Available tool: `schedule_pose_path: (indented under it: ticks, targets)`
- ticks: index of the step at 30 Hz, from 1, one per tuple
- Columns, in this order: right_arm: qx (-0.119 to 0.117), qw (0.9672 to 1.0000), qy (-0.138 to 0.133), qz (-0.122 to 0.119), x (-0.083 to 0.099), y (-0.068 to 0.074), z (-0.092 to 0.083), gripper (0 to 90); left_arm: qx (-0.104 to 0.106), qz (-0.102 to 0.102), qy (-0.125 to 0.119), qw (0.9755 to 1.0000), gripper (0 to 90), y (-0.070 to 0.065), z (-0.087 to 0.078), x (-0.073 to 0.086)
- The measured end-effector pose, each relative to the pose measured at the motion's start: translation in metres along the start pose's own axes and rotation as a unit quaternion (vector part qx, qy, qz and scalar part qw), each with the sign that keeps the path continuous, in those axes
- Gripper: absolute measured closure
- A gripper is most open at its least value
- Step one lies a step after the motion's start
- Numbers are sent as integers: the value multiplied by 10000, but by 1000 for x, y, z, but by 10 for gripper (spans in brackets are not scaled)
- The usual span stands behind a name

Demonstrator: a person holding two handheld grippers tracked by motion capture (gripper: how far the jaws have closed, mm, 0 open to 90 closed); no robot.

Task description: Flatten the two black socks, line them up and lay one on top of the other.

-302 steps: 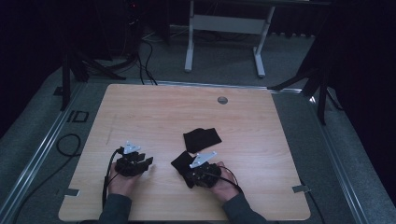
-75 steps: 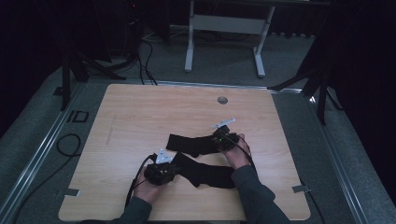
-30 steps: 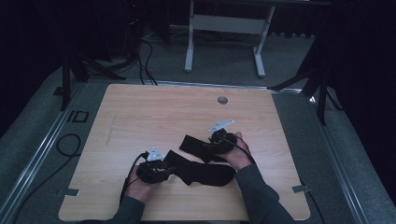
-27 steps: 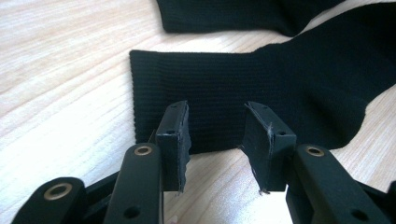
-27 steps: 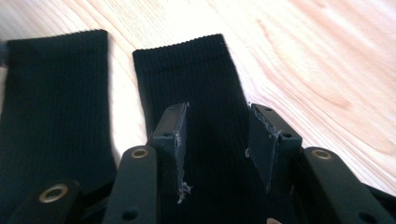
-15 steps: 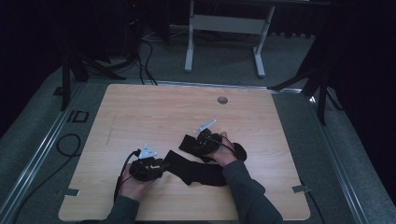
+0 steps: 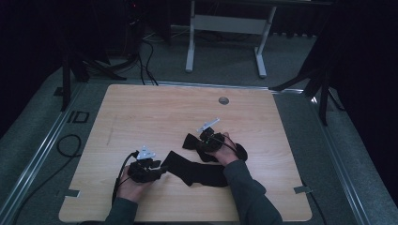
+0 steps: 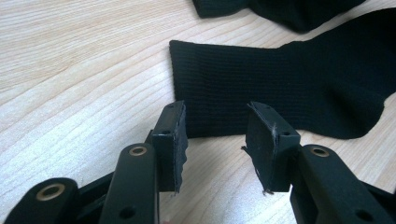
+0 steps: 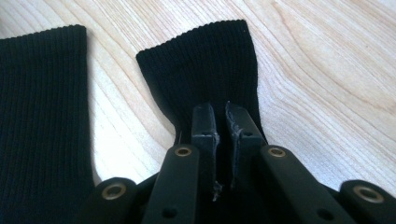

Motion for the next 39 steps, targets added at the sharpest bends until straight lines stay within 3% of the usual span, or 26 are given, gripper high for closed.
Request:
schedule_pose_path:
  ticks: [9, 22, 25, 30, 35, 39]
  targets:
    - [135, 9998, -90, 85, -4, -1, -5, 840, -47, -112, -24, 9999, 549, 4, 1, 0]
    - [170, 9983, -549, 23, -25, 9, -45, 840, -60, -33, 10, 10000, 566, -1, 3, 1]
    - [306, 9979, -564, -101, -28, 12, -53, 840, -78, -26, 14, 10000, 572, 0, 3, 2]
    - [335, 9969, -691, -195, -32, 19, -66, 840, -53, -14, 37, 10000, 587, -3, 3, 2]
    - [487, 9962, -553, -475, -37, 24, -71, 840, -113, 40, 95, 9999, 624, -5, 6, 4]
    - [393, 9962, -676, -386, -41, 28, -78, 840, -141, 35, 109, 9998, 642, -2, 6, 4]
Point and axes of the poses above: each handheld gripper's, and its own axes: z roughly forward along the jaws, x roughly out of its underside, y roughly to its left, the point moved 7 cm from there along z, roughly forward along the jaws, and after that the axes turned 3 degrees about -z, right-handed, at the moved point
